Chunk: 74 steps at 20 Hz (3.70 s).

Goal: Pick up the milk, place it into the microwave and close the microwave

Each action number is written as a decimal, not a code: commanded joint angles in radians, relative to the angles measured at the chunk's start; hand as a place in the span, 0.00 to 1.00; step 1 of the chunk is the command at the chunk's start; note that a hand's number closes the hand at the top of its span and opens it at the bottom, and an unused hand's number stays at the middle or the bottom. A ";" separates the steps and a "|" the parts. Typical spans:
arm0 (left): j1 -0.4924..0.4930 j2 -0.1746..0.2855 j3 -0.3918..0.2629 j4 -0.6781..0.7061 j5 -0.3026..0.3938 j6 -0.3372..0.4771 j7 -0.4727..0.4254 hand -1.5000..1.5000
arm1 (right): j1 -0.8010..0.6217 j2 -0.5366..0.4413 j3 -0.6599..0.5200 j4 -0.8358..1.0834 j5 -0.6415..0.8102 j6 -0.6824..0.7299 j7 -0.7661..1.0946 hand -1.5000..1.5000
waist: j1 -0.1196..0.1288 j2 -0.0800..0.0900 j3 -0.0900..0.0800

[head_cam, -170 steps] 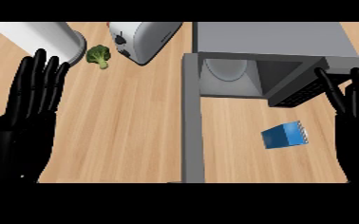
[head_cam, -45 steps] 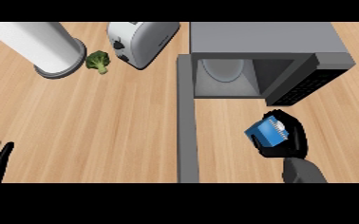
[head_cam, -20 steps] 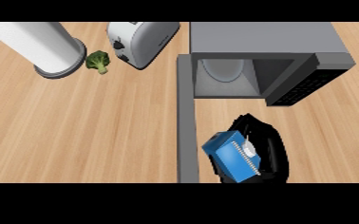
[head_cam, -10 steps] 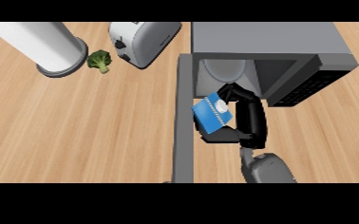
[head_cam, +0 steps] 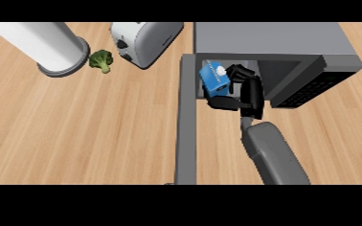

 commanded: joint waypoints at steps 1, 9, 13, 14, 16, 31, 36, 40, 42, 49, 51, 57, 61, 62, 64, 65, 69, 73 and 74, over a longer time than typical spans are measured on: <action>-0.053 0.029 0.013 0.054 -0.014 -0.010 -0.002 0.00 | -0.146 -0.014 -0.127 0.267 -0.052 0.088 -0.137 1.00 | 0.007 0.005 0.000; -0.066 0.018 0.022 0.037 -0.014 -0.009 0.027 0.00 | -0.299 -0.042 -0.196 0.555 -0.024 0.112 -0.344 1.00 | 0.007 0.004 0.000; -0.053 -0.023 0.009 0.116 -0.092 -0.057 -0.074 0.00 | -0.389 -0.069 -0.245 0.695 -0.017 0.082 -0.432 1.00 | 0.030 0.014 0.001; -0.064 0.044 0.056 0.076 0.020 -0.045 0.004 0.00 | -0.417 -0.054 -0.250 0.707 -0.011 0.046 -0.449 1.00 | 0.028 0.011 0.001; -0.106 -0.019 -0.004 0.088 -0.076 -0.002 -0.009 0.00 | -0.468 -0.031 -0.253 0.746 -0.002 0.014 -0.443 1.00 | 0.022 0.011 0.001; -0.152 0.041 0.024 0.153 -0.048 -0.039 -0.014 0.00 | -0.612 -0.105 -0.167 0.943 0.185 -0.380 -0.388 1.00 | 0.054 0.025 0.001; -0.165 0.038 0.008 0.152 -0.055 -0.037 -0.005 0.00 | -0.627 -0.137 -0.204 0.950 0.163 -0.402 -0.370 1.00 | 0.075 0.036 0.003; -0.154 0.057 0.023 0.179 -0.053 -0.080 -0.043 0.00 | -0.569 -0.199 -0.230 0.950 0.146 -0.375 -0.404 1.00 | 0.087 0.046 0.003; -0.185 0.047 0.016 0.183 -0.061 -0.052 -0.038 0.00 | -0.566 -0.193 -0.234 0.953 0.146 -0.373 -0.407 1.00 | 0.081 0.045 0.004; -0.216 0.070 0.017 0.229 -0.084 -0.054 -0.039 0.00 | -0.564 -0.230 -0.254 0.977 0.135 -0.369 -0.372 1.00 | 0.097 0.055 0.005; -0.217 0.042 -0.017 0.216 -0.097 -0.048 -0.028 0.00 | -0.582 -0.260 -0.225 1.013 0.168 -0.382 -0.336 1.00 | 0.104 0.056 0.004; -0.255 0.060 -0.015 0.244 -0.105 -0.035 -0.019 0.00 | -0.589 -0.258 -0.189 1.024 0.208 -0.374 -0.336 0.00 | 0.117 0.061 0.004; -0.254 0.063 -0.019 0.265 -0.112 -0.045 -0.024 0.00 | -0.551 -0.232 -0.175 1.027 0.223 -0.406 -0.354 0.00 | 0.116 0.060 0.005; -0.272 0.048 -0.032 0.248 -0.135 -0.017 -0.018 0.00 | -0.582 -0.220 -0.179 1.019 0.219 -0.427 -0.336 0.00 | 0.118 0.060 0.006; -0.290 0.069 -0.012 0.293 -0.129 -0.020 -0.026 0.00 | -0.577 -0.209 -0.178 1.007 0.222 -0.440 -0.345 0.00 | 0.105 0.055 0.004; -0.275 0.054 -0.033 0.281 -0.143 -0.037 -0.044 0.00 | -0.591 -0.193 -0.180 1.009 0.221 -0.475 -0.331 0.00 | 0.129 0.063 0.004; -0.285 0.064 -0.020 0.287 -0.138 -0.041 -0.062 0.00 | -0.591 -0.205 -0.170 0.998 0.234 -0.453 -0.338 0.00 | 0.125 0.059 0.004; -0.311 0.075 -0.023 0.299 -0.143 -0.022 -0.031 0.00 | -0.603 -0.190 -0.159 1.014 0.248 -0.422 -0.316 0.00 | 0.117 0.057 0.005; -0.303 0.065 -0.039 0.324 -0.161 -0.046 -0.065 0.00 | -0.605 -0.176 -0.154 1.021 0.254 -0.451 -0.310 0.00 | 0.118 0.058 0.003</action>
